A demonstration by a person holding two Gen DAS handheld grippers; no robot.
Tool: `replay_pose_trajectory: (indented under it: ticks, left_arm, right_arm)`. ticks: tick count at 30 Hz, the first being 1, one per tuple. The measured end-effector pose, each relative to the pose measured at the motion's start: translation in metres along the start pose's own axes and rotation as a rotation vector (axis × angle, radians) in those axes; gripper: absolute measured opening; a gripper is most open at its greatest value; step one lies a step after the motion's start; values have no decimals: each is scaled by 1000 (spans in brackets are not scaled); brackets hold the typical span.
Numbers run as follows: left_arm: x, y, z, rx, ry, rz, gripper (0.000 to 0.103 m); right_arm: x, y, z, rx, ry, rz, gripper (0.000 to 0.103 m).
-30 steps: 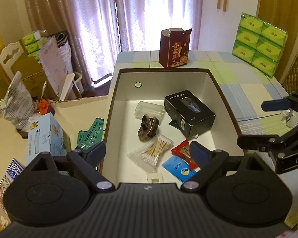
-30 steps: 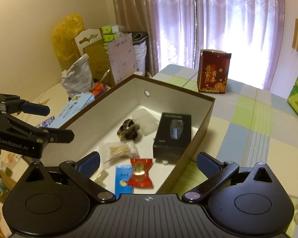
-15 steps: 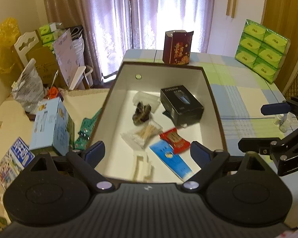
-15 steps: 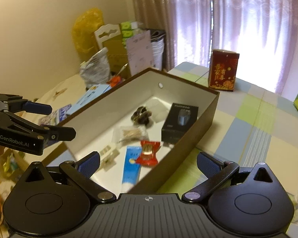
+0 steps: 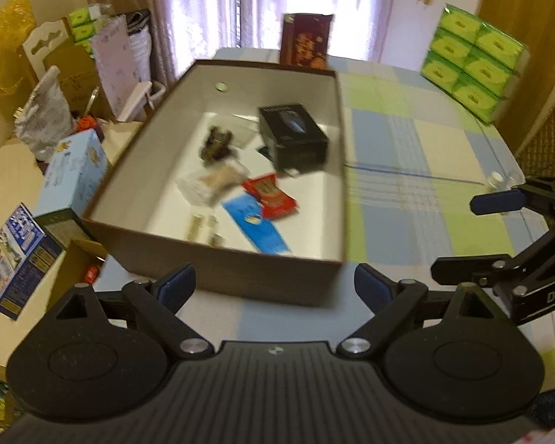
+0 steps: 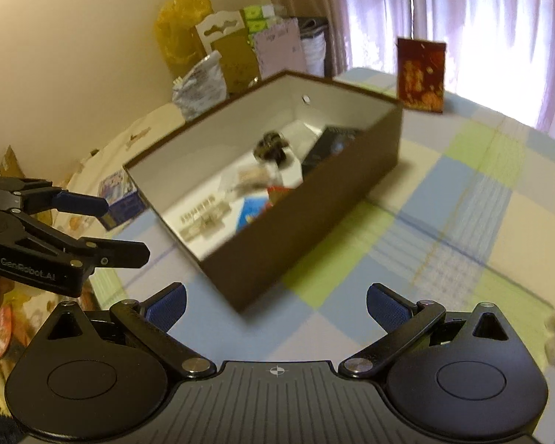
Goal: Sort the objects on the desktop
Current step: 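Withdraw both tools from the box toward the pill bottle and floss case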
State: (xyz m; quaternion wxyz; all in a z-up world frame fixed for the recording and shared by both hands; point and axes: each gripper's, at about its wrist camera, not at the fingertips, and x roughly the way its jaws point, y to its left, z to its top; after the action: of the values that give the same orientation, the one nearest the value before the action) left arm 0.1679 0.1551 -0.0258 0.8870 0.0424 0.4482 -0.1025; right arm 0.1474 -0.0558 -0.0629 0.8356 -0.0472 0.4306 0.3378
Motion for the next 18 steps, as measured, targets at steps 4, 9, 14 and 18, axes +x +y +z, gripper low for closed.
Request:
replay_pose_trajectory:
  ticks: [4, 9, 14, 18]
  left_arm:
    - [5, -27, -5, 17, 24, -33, 90]
    - [13, -57, -10, 15, 43, -65, 90]
    - [23, -84, -12, 34, 67, -94, 90]
    - [34, -109, -9, 66, 79, -117, 90]
  right_arm:
    - [-13, -19, -18, 37, 22, -27, 101]
    - [-29, -44, -39, 83, 42, -54, 101]
    - [-43, -67, -53, 115, 55, -82, 101]
    - [-55, -88, -63, 149, 48, -122, 101]
